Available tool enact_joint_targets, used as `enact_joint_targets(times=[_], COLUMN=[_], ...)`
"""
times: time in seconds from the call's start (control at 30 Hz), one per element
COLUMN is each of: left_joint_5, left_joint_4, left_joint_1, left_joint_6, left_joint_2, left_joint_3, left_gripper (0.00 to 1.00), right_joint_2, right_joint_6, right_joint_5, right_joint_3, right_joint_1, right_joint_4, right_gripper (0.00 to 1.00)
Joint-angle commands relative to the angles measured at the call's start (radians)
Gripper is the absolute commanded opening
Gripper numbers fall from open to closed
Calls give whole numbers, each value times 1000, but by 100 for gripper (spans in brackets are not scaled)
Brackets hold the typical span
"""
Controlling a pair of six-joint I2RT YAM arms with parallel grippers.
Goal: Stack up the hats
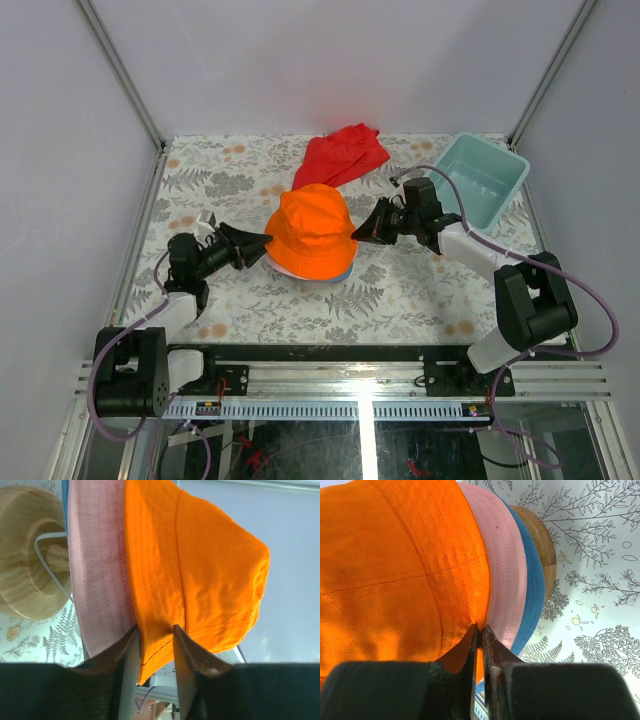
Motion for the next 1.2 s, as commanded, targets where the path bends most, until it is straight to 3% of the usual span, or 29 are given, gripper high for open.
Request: enact_joint_targets(times=[0.0, 0.07, 0.17, 0.73, 0.8, 0.87, 0.93, 1.17], left_joint_5=[-54, -72, -90, -31, -13, 7, 23, 59], left_joint_4=[95, 79, 37, 94, 122, 120, 103, -123], left_joint_1=[-29, -34, -34, -26, -18, -9, 4, 61], left_joint_6=[-36, -26, 16, 226, 222, 228, 238, 356], left_joint_2=[8, -8, -32, 229, 265, 293, 308, 284], left_joint_3=[-20, -26, -44, -91, -73, -41, 5, 171], left_gripper=[21, 8, 0, 0, 0, 4, 7, 21], right_joint_2=[-56, -67, -82, -102, -116, -139, -170, -238], right_joint_6=[-20, -20, -20, -9, -16, -26, -38, -63], right_joint_5=[21, 24, 32, 75, 73, 79, 90, 113], right_joint_3=[11, 2, -11, -117, -113, -110, -110, -115], right_joint_1=[13, 13, 18, 76, 76, 77, 76, 75], right_joint_4=[-23, -26, -29, 13, 8, 0, -6, -33], right_gripper=[9, 9, 9, 10, 17, 33, 43, 48])
